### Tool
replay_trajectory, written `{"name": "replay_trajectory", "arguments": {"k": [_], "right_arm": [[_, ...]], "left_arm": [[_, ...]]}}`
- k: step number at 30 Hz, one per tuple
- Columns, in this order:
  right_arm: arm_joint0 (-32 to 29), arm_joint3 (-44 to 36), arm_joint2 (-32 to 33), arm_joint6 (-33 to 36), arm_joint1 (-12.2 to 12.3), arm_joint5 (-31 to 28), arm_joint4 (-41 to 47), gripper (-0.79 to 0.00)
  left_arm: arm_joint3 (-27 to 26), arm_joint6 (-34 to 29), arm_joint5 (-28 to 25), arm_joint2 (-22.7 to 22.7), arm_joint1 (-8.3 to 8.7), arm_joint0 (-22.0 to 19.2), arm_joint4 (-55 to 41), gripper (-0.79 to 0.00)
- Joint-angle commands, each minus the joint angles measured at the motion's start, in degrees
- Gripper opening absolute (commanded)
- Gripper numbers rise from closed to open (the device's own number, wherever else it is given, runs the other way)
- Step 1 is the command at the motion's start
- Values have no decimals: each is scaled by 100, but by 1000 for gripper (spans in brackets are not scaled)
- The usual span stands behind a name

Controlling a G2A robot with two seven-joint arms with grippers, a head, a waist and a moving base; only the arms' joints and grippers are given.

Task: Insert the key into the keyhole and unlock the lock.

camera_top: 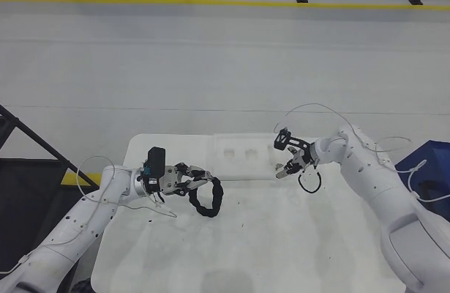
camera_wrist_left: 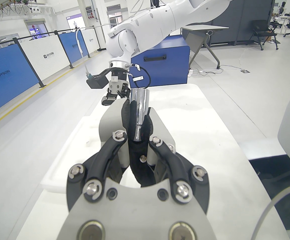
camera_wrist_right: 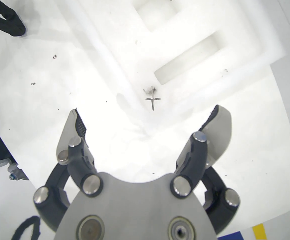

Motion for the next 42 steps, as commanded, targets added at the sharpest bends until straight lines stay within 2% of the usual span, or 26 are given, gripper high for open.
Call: {"name": "replay_trajectory", "arguments": {"k": [1,3,10,25,29,32,35,38,42], "right_arm": [[3,33,-53,-155,-18,-57,-169,-311],[5,101,-90,-294,-44,-46,-262,-302],[35,344,-210,-745,-147,-37,-555,-434],[56,841,-402,-1335,-419,105,-862,-563],[70,983,-418,-1444,-482,172,-885,-646],[68,1095,-427,-1448,-530,217,-878,-656],[81,1175,-423,-1492,-573,276,-861,-699],[91,1244,-420,-1540,-606,315,-863,-785],[97,1295,-432,-1621,-642,327,-912,-785]], "left_arm": [[0,0,0,0,0,0,0,-785],[0,0,0,0,0,0,0,-785],[0,0,0,0,0,0,0,-785],[0,0,0,0,0,0,0,-785],[0,0,0,0,0,0,0,-785],[0,0,0,0,0,0,0,-785],[0,0,0,0,0,0,0,-785],[0,0,0,0,0,0,0,-785],[0,0,0,0,0,0,0,-785]]}}
